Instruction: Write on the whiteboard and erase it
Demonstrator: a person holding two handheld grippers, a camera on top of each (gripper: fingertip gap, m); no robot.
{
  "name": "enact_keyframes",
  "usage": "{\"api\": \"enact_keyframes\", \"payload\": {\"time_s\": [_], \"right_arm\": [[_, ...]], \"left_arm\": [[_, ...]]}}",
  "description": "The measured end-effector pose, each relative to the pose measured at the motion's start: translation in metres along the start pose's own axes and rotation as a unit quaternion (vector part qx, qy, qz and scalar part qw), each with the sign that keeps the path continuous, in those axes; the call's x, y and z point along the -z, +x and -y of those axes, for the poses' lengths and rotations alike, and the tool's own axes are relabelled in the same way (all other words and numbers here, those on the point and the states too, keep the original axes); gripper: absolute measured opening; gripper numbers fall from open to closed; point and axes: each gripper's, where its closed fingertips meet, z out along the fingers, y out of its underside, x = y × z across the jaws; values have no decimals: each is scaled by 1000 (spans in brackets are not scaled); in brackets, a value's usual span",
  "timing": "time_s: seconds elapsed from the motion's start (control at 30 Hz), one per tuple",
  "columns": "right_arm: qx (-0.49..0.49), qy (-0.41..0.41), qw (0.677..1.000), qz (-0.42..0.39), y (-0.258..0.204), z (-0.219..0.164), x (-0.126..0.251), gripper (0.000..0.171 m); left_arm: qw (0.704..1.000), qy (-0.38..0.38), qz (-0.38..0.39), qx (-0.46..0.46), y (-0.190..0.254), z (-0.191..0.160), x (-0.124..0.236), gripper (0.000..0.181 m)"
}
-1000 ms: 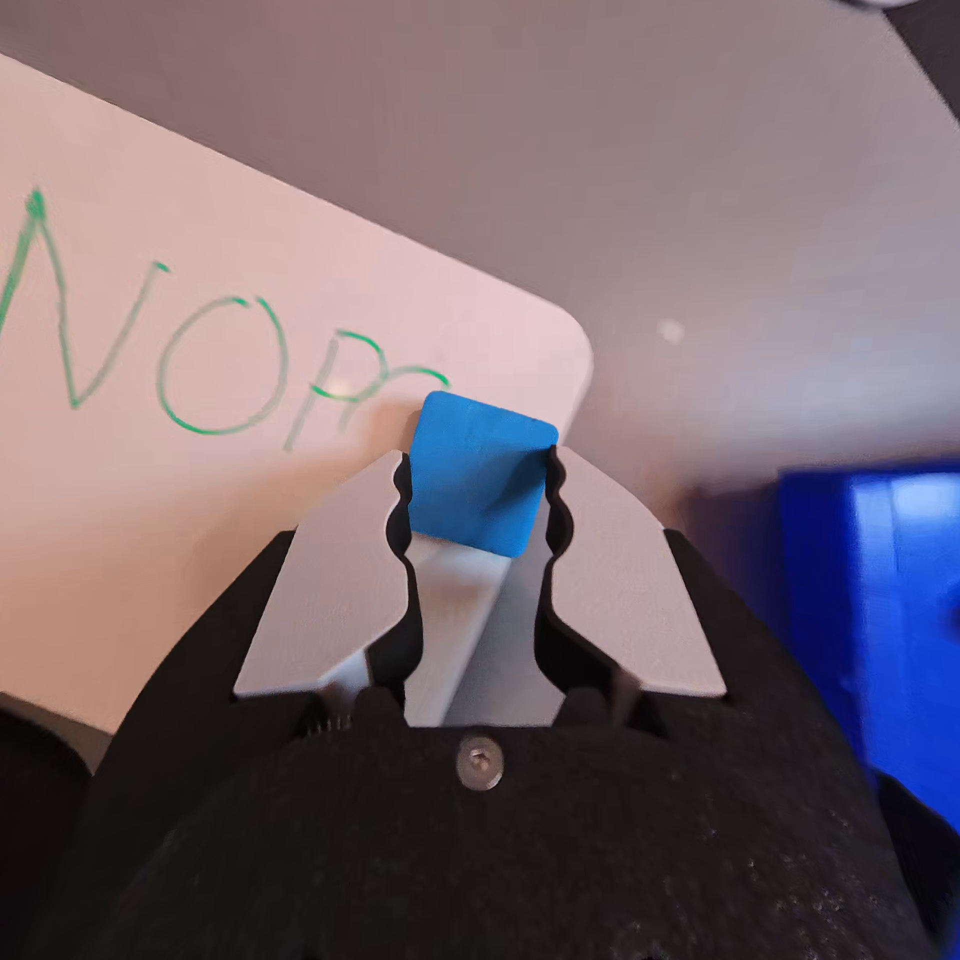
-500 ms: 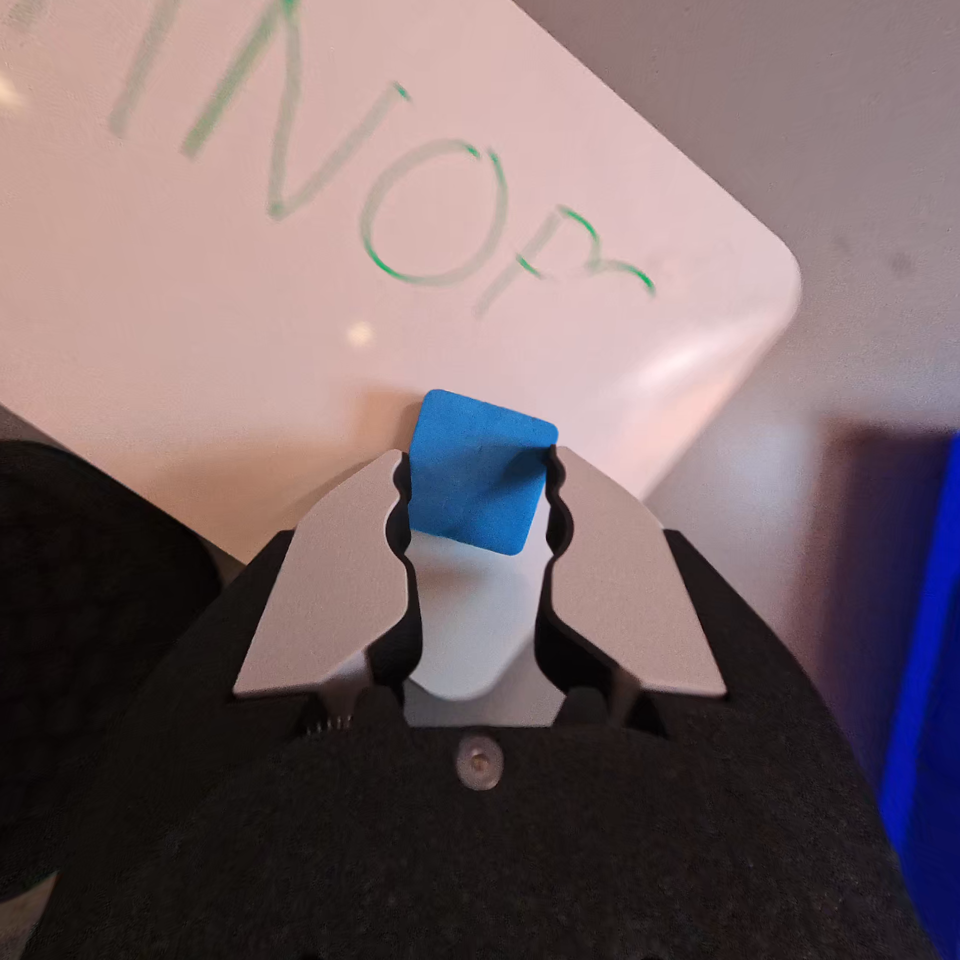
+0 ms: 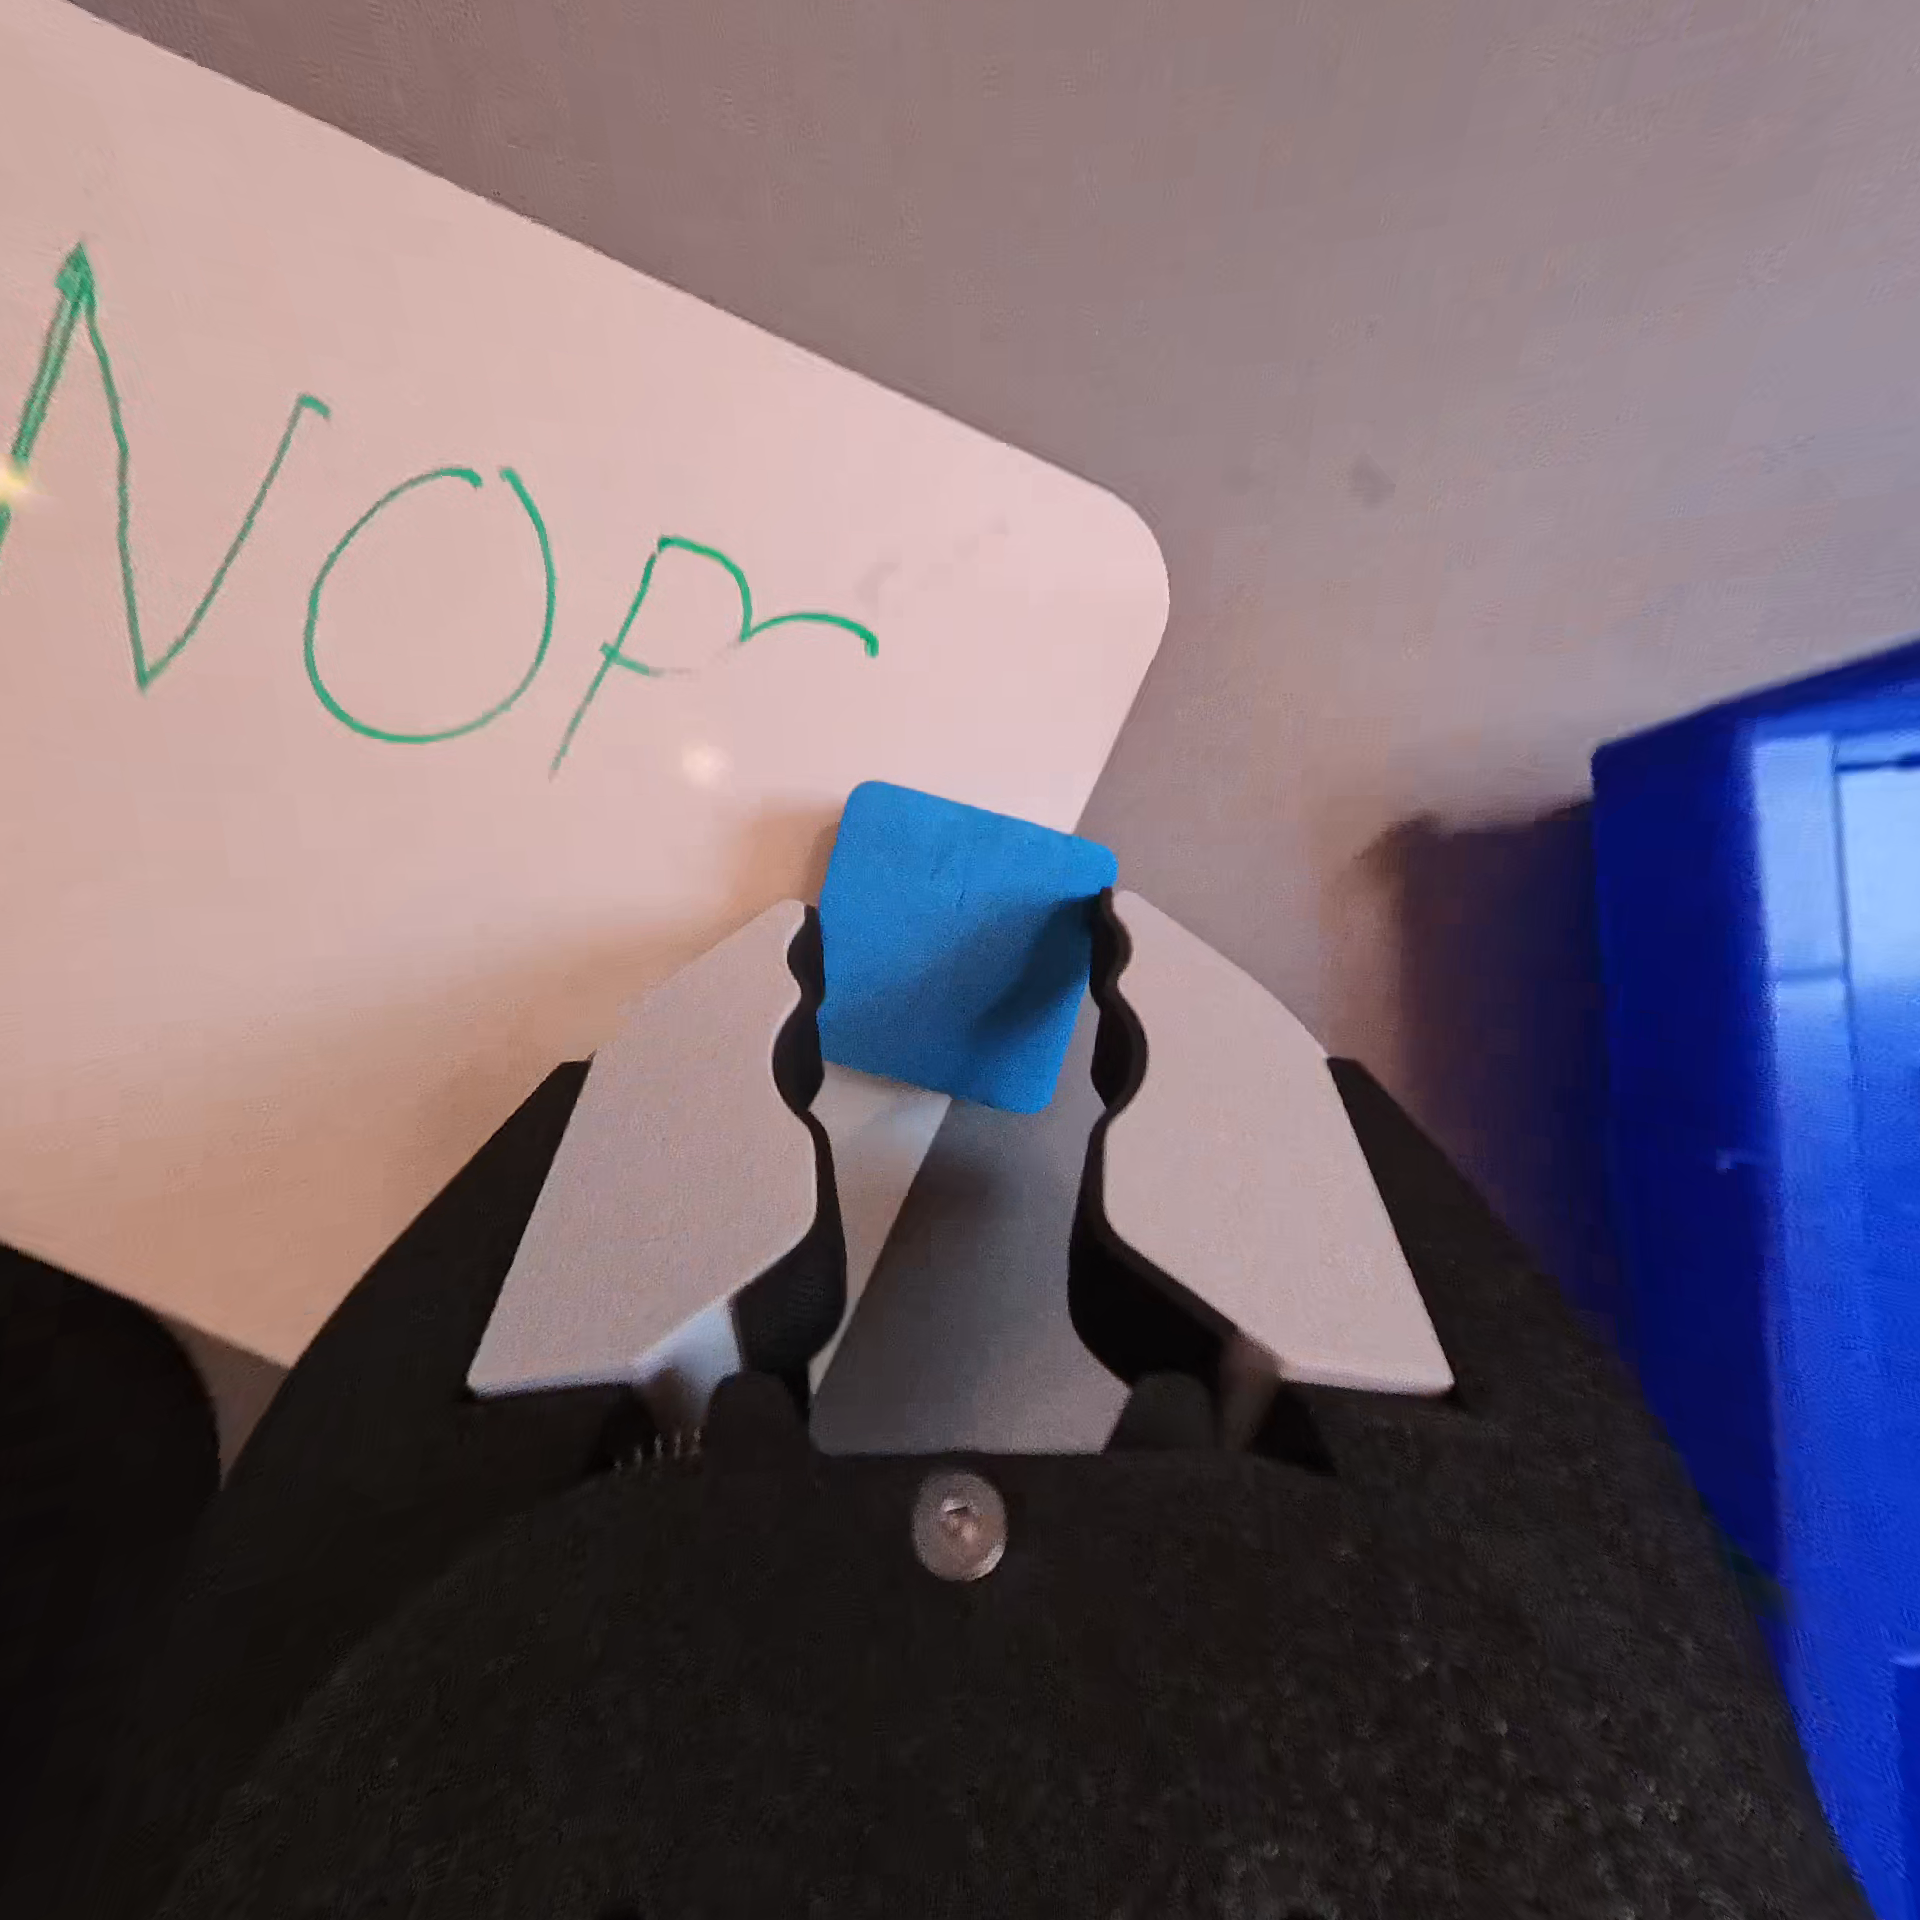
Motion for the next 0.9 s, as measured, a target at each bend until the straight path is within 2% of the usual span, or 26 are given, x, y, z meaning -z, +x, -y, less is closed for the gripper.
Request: {"api": "enact_keyframes", "payload": {"time_s": [0.07, 0.17, 0.23, 0.3, 0.43, 0.63, 0.73, 0.9], "right_arm": [[33, 4, 999, 19, -23, 5, -3, 50], [74, -25, 997, 26, -50, -21, 12, 50], [61, -33, 997, 17, -38, -26, 14, 50], [46, -17, 999, 13, -23, -7, 4, 50], [88, -14, 996, 23, -38, 26, -14, 51], [54, -24, 998, 35, -41, 20, -12, 60], [46, -23, 998, 30, -43, 17, -13, 52], [60, -28, 997, 32, -37, 19, -14, 49]], "left_arm": [[1000, 1, 1, 0, 0, 0, 0, 36], [1000, 4, -3, 2, 0, 0, 0, 35], [1000, 4, -4, 1, 0, 0, 0, 34], [1000, 3, -1, 2, 0, 0, 0, 34], [1000, 6, 0, 5, 0, 0, 0, 34], [1000, 8, -3, 3, -1, 0, 0, 32], [1000, 8, -2, 2, -1, 0, 0, 32], [1000, 8, -3, 3, -1, 0, 0, 31]]}}
